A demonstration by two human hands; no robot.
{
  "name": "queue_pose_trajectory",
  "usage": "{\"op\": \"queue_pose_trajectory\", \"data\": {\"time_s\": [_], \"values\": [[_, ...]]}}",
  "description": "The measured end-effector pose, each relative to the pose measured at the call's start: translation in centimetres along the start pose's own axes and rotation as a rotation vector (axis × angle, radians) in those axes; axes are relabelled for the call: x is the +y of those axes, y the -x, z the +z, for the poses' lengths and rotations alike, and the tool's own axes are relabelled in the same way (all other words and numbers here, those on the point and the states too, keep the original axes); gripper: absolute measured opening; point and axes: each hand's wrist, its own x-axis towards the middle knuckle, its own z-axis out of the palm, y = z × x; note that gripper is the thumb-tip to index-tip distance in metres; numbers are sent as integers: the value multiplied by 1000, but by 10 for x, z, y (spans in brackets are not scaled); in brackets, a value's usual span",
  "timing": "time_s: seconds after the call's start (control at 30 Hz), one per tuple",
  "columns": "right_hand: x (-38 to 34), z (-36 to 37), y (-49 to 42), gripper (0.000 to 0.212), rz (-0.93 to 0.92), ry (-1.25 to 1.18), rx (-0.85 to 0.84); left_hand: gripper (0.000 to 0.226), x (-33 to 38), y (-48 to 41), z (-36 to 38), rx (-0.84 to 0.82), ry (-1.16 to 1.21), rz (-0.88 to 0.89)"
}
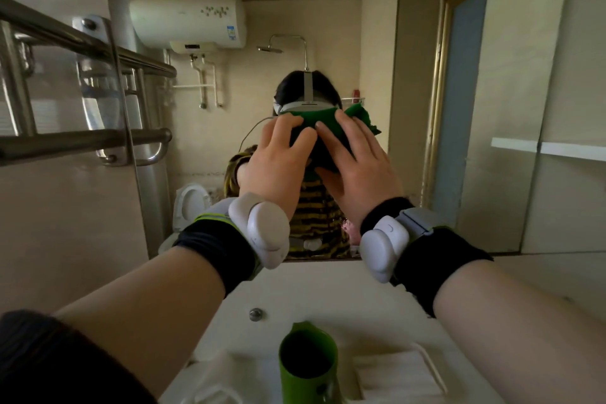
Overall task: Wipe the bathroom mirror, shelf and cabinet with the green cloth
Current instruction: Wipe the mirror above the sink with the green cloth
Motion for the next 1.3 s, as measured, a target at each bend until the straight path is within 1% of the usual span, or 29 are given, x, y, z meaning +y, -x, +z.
{"op": "queue_pose_trajectory", "data": {"time_s": [0.13, 0.27, 0.47, 0.57, 0.73, 0.93, 1.1, 1.3], "values": [[3, 1, 5, 57, 0, -2, 14, 31, 5, 3, 0, 18, 5, 30], [8, -1, 18, 51, 7, -6, 2, 30, 13, 10, 6, 14, -7, 55], [20, -3, 35, 57, 2, -4, -39, 27, 24, 20, 15, -20, -8, 51], [23, -6, 33, 57, -20, -15, -50, 28, 25, 19, 15, -26, -18, 54], [33, -15, 25, 59, -8, 1, -91, 32, 30, 7, 16, -11, -21, 76], [55, -35, 10, 56, -12, 54, -34, 32, 46, -22, 21, 48, -5, 110], [53, -29, 16, 58, 7, 14, 4, 28, 51, -18, 22, 70, -12, 110], [60, -24, 32, 60, 4, 10, 25, 26, 61, -8, 27, 30, -16, 94]]}}
